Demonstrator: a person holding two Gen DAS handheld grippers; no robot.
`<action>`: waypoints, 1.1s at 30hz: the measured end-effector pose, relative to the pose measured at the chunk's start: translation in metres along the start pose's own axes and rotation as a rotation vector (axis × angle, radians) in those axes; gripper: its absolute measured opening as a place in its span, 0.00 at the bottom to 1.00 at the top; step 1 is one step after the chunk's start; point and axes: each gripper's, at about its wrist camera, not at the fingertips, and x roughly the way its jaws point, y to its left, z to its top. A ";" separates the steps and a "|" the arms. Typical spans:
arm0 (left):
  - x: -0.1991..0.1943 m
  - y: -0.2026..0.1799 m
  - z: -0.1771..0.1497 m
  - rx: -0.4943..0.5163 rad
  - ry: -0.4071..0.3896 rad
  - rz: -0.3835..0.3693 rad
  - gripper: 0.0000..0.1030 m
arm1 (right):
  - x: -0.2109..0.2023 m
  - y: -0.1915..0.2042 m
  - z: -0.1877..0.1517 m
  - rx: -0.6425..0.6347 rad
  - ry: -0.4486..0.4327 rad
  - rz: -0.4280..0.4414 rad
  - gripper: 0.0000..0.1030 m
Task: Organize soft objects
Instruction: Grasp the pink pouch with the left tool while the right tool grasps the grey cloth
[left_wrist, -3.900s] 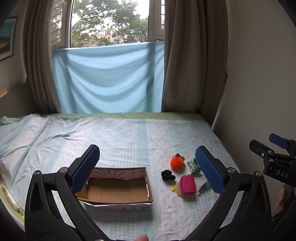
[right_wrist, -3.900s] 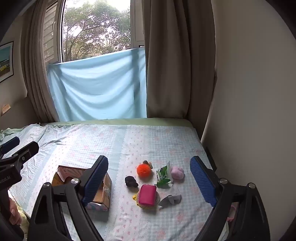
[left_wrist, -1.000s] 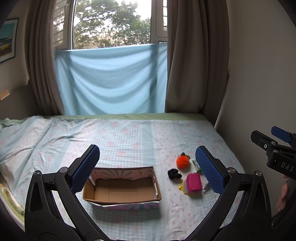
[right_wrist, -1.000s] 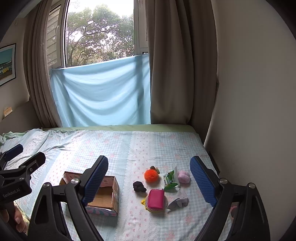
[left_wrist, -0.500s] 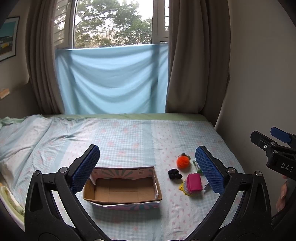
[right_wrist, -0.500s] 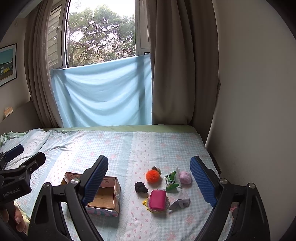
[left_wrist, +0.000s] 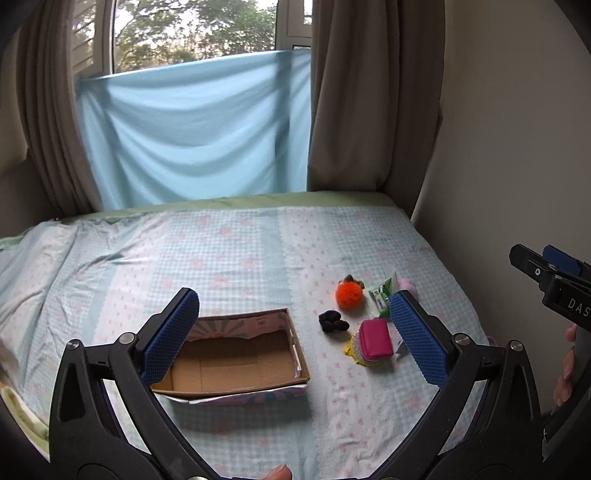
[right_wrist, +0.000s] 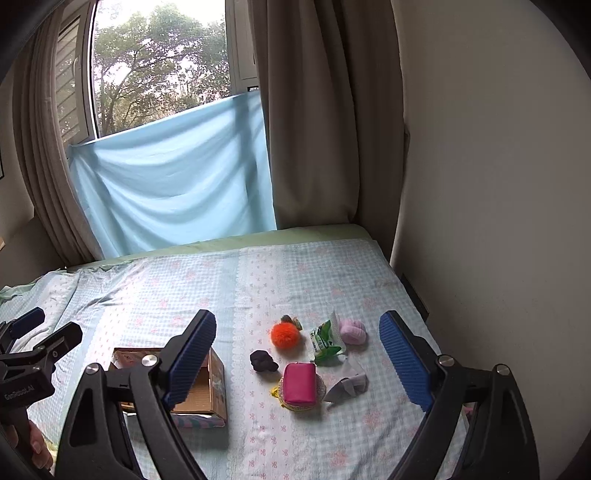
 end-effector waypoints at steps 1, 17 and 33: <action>0.006 -0.003 0.000 0.000 0.013 -0.010 1.00 | 0.004 -0.006 0.000 0.007 0.012 -0.005 0.86; 0.166 -0.115 -0.050 -0.061 0.334 -0.131 1.00 | 0.174 -0.134 -0.044 0.060 0.335 0.040 0.85; 0.359 -0.190 -0.153 -0.066 0.605 -0.121 0.93 | 0.357 -0.161 -0.152 0.331 0.751 0.139 0.85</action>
